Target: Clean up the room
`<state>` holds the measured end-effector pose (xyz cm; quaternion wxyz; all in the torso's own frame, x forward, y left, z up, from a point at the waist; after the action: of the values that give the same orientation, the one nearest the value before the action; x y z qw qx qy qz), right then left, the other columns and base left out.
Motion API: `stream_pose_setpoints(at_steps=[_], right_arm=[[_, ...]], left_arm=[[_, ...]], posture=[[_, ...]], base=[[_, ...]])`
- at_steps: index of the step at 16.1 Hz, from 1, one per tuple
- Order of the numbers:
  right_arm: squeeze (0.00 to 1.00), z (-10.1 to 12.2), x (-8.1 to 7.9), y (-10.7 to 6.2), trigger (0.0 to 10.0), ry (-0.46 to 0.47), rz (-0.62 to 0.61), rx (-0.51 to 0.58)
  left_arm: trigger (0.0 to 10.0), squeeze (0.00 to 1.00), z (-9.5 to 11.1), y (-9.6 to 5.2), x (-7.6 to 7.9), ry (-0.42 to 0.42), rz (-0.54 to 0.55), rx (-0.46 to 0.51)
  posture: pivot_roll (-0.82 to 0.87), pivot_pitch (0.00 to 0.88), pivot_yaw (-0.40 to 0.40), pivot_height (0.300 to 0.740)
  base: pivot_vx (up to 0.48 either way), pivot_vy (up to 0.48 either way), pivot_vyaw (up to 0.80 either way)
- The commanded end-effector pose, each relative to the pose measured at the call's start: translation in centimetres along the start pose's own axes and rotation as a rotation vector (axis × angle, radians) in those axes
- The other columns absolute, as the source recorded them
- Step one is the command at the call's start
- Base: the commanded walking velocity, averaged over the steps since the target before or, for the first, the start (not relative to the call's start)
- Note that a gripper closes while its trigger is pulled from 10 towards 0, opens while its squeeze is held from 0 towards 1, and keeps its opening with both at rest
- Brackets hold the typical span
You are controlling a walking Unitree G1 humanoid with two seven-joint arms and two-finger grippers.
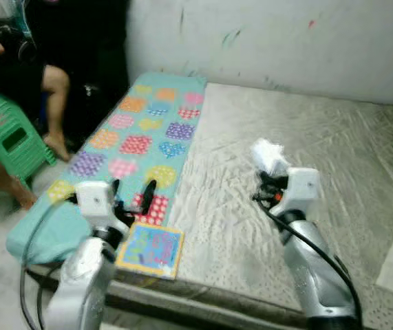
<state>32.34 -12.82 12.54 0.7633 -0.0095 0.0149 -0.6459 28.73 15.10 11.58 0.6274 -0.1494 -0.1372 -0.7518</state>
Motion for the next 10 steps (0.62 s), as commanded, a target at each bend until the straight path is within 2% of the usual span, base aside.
stream_pose_setpoints(at_steps=[1, 3, 5, 8, 10], right_arm=[[0.0, -0.2, 1.69, -0.42, 10.0, -0.019, -0.048, -0.008], [0.0, -0.3, 1.79, -0.45, 10.0, -0.017, -0.05, -0.011], [0.0, -0.57, 1.75, -0.58, 10.0, -0.015, -0.055, -0.017], [0.0, -0.73, 1.51, -0.64, 10.0, -0.013, -0.05, -0.021], [0.0, -0.63, 1.54, -0.58, 10.0, -0.012, -0.051, -0.017]], left_arm=[[10.0, 0.0, -0.04, 0.37, 1.32, -0.011, -0.042, -0.001], [10.0, 0.0, -0.2, 0.35, 1.3, -0.028, -0.03, -0.003], [10.0, 0.0, -0.49, 0.36, 0.97, -0.054, 0.017, -0.009], [10.0, 0.0, -0.67, 0.45, 0.78, -0.08, 0.024, -0.016], [10.0, 0.0, -0.6, 0.57, 0.91, -0.079, 0.015, -0.013]], posture=[[-0.04, 0.0, -0.011, 0.74], [-0.04, 0.0, -0.013, 0.74], [-0.04, 0.0, -0.015, 0.74], [-0.04, 0.0, -0.012, 0.74], [-0.04, 0.0, -0.011, 0.74]], base=[[0.307, 0.0, 0.0], [0.152, 0.0, -0.63], [0.0, 0.0, 0.0], [0.0, 0.0, 0.0], [0.0, 0.403, 0.0]])
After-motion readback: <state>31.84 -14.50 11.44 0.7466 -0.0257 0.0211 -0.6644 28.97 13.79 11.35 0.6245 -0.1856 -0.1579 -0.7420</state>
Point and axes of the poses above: a point about 5 cm out from each wrist's last joint towards the gripper, its own y axis pointing out of the wrist towards the gripper, its own z axis along the axis of the wrist's last joint, x = y × z, the point moved 3 cm from there along y, pointing out of the wrist towards the gripper, and after that the axes turned 8 degrees about -y, right-handed, at the moved point
